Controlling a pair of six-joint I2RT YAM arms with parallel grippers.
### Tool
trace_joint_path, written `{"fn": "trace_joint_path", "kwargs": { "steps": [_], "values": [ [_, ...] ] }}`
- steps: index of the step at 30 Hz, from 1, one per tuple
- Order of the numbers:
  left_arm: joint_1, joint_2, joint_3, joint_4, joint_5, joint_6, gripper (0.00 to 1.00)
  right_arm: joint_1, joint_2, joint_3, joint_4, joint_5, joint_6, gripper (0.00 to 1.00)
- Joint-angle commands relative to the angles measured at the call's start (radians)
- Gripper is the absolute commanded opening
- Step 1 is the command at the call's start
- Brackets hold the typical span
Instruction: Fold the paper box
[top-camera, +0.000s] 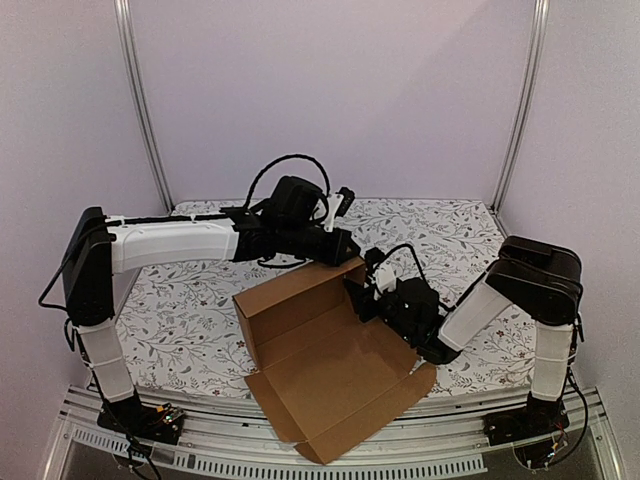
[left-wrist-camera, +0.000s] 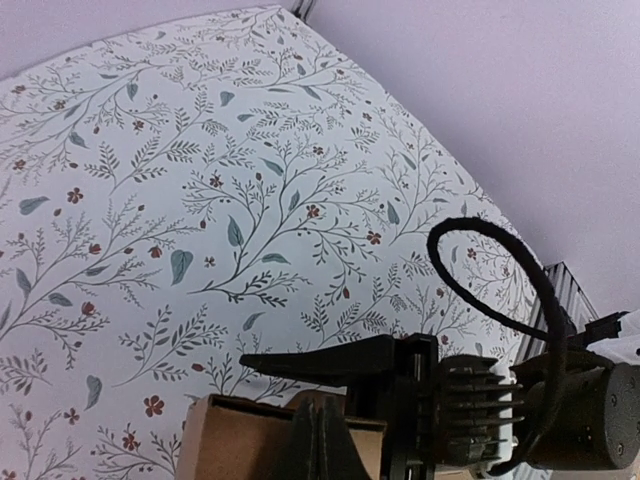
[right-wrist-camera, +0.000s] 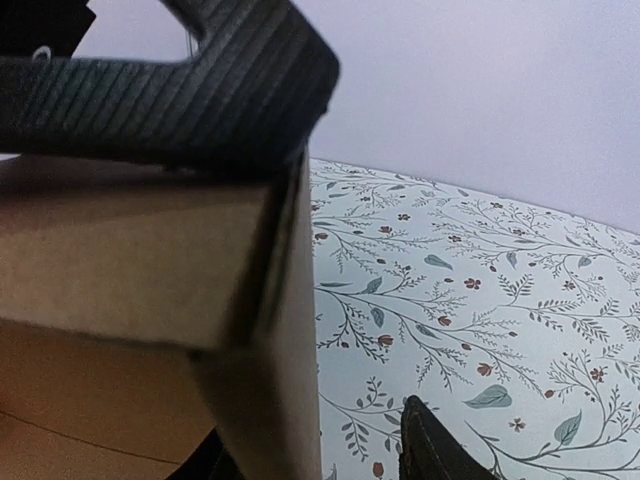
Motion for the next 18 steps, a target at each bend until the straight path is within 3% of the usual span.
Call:
{"fn": "trace_joint_path", "kwargs": {
  "steps": [1, 18],
  "values": [
    [-0.009, 0.019, -0.043, -0.092, -0.020, 0.009, 0.00, 0.006, 0.029, -0.031, -0.012, 0.002, 0.027, 0.48],
    [-0.007, 0.028, -0.029, -0.099, -0.014, 0.009, 0.00, 0.014, 0.103, 0.009, -0.023, 0.005, 0.030, 0.37]
  ]
}}
